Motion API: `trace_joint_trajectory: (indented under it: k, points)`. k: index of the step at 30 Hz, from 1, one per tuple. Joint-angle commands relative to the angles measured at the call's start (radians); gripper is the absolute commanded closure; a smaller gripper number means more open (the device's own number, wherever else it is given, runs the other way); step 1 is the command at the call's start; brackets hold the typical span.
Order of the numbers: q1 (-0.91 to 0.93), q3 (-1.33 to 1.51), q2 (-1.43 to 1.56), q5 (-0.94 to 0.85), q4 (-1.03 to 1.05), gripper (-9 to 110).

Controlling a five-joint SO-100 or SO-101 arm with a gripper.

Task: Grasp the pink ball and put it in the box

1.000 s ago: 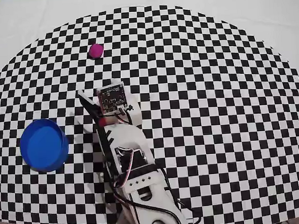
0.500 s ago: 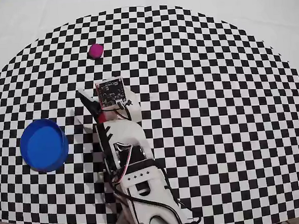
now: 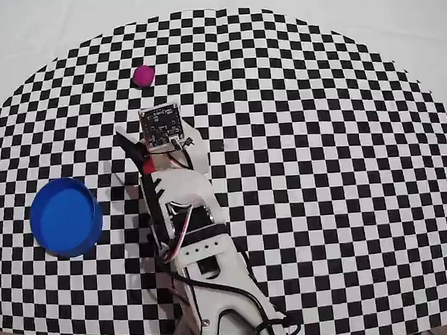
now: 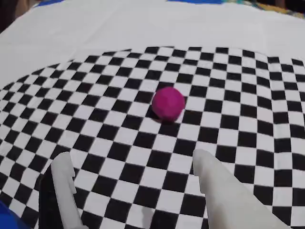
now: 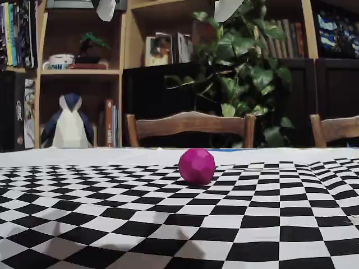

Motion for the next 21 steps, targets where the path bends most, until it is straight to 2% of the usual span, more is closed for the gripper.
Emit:
trace_joint_trajectory:
  k: [1, 21]
  points:
    - [0.015, -0.046, -0.023, -0.008, -0.035, 72]
    - [0.029, -0.104, -0.17, -0.008, -0.077, 72]
